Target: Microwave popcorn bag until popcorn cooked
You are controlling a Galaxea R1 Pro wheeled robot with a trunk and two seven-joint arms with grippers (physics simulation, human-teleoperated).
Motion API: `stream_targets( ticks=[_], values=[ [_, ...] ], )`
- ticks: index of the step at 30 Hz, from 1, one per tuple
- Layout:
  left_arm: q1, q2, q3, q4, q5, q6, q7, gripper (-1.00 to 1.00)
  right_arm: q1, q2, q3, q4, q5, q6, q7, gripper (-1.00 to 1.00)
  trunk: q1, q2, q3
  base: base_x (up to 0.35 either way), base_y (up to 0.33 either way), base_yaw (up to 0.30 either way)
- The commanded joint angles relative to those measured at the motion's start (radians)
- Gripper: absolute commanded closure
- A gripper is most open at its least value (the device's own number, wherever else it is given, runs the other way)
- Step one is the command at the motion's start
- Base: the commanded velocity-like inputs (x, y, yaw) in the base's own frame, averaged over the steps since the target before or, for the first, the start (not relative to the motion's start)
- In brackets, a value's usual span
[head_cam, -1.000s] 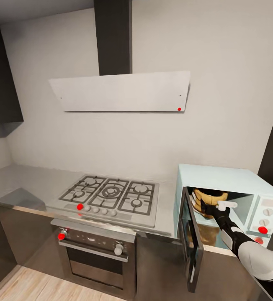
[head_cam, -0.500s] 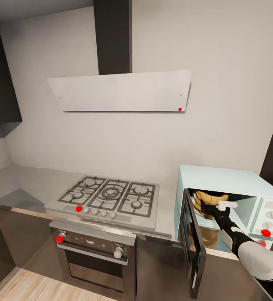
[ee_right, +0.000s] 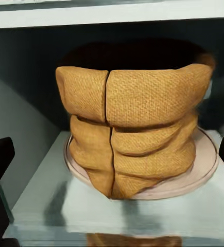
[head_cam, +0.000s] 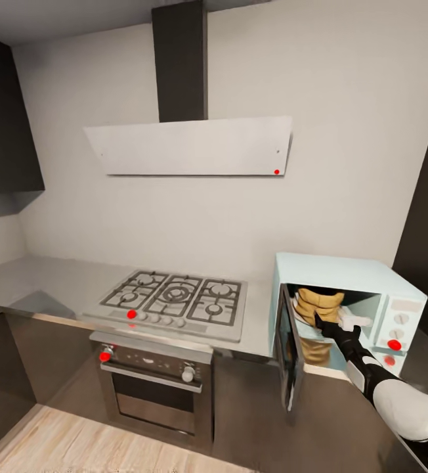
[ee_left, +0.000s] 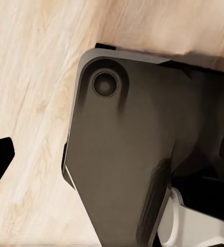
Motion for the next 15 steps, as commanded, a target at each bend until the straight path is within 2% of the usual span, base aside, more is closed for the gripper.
stream_targets(
  ticks=[1, 13, 15],
  values=[
    [0.000, 0.000, 0.004, 0.000, 0.000, -0.001, 0.002, -1.00, 0.000, 0.000, -0.009, 0.000, 0.001, -0.002, 0.008, -1.00, 0.000, -0.001, 0.000, -0.340, 0.000, 0.000],
    [0.000, 0.002, 0.007, 0.000, 0.000, -0.001, 0.002, -1.00, 0.008, -0.001, -0.009, 0.000, 0.000, 0.004, 0.008, -1.00, 0.000, -0.001, 0.000, -0.332, 0.015, 0.000],
    [0.001, 0.003, 0.007, 0.000, 0.000, -0.001, 0.002, -1.00, 0.096, -0.004, -0.009, 0.000, 0.000, 0.004, 0.008, -1.00, 0.000, -0.001, 0.000, -0.059, 0.008, 0.000]
  ],
)
